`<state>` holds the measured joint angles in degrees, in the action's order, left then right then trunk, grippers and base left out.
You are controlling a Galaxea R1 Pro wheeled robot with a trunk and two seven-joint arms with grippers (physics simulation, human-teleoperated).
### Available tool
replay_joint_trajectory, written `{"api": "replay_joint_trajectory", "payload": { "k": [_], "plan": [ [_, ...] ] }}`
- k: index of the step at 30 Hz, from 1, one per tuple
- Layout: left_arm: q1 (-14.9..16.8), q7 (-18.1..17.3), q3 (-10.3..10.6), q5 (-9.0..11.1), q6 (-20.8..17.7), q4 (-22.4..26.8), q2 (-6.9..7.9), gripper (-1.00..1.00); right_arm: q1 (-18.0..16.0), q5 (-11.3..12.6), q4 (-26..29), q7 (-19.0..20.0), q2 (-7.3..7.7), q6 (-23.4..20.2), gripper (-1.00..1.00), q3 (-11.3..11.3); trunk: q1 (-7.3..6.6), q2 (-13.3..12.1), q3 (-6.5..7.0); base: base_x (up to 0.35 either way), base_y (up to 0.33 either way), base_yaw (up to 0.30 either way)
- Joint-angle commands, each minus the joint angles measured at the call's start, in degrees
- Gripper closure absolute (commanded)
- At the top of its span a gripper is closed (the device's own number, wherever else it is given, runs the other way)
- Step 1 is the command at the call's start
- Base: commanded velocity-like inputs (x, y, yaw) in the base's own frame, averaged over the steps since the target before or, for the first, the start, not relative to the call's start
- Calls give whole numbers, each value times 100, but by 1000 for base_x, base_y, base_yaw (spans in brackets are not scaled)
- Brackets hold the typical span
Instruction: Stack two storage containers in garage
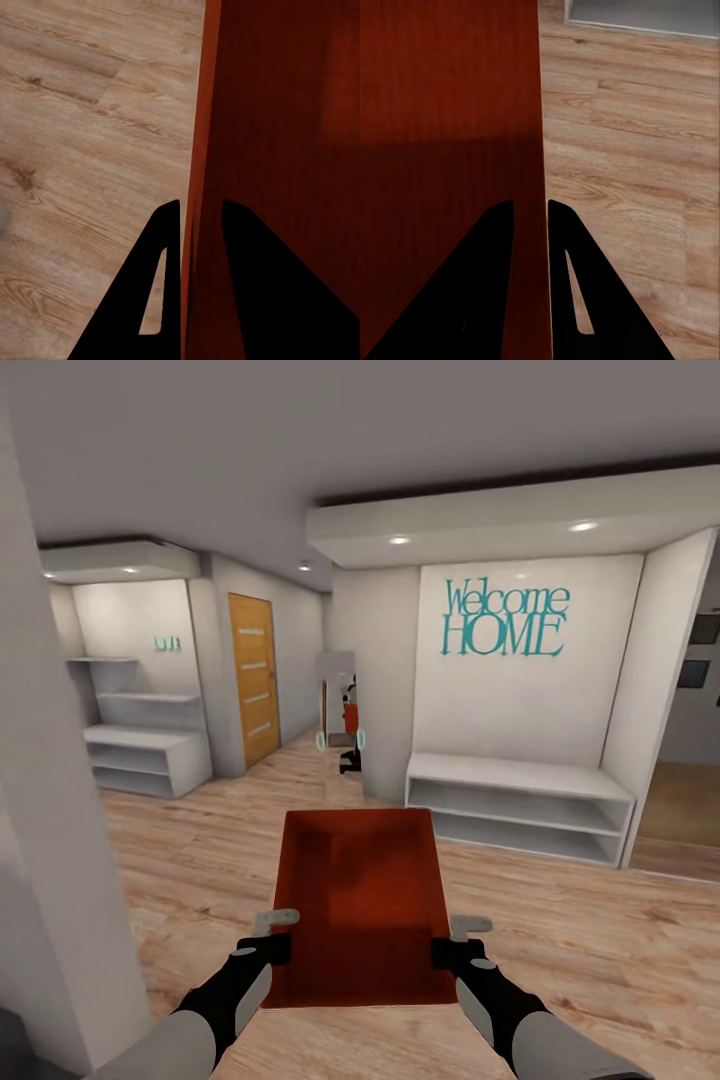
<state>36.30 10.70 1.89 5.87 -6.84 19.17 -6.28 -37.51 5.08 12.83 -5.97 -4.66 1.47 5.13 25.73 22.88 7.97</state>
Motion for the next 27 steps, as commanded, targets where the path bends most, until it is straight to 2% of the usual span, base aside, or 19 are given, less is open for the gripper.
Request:
{"api": "replay_joint_trajectory", "payload": {
  "k": [1, 27],
  "plan": [
    [0, 64, -49, -69, 139, 30, 101, 100, -2, 63, -18, -581, 9, 20, 100, -135, 5, 4, -2, 322, 0, 0],
    [0, 64, -49, -69, 139, 30, 101, 100, -2, 63, -18, -577, 9, 35, 100, -135, 5, 4, -2, 322, 0, 0]
  ]
}}
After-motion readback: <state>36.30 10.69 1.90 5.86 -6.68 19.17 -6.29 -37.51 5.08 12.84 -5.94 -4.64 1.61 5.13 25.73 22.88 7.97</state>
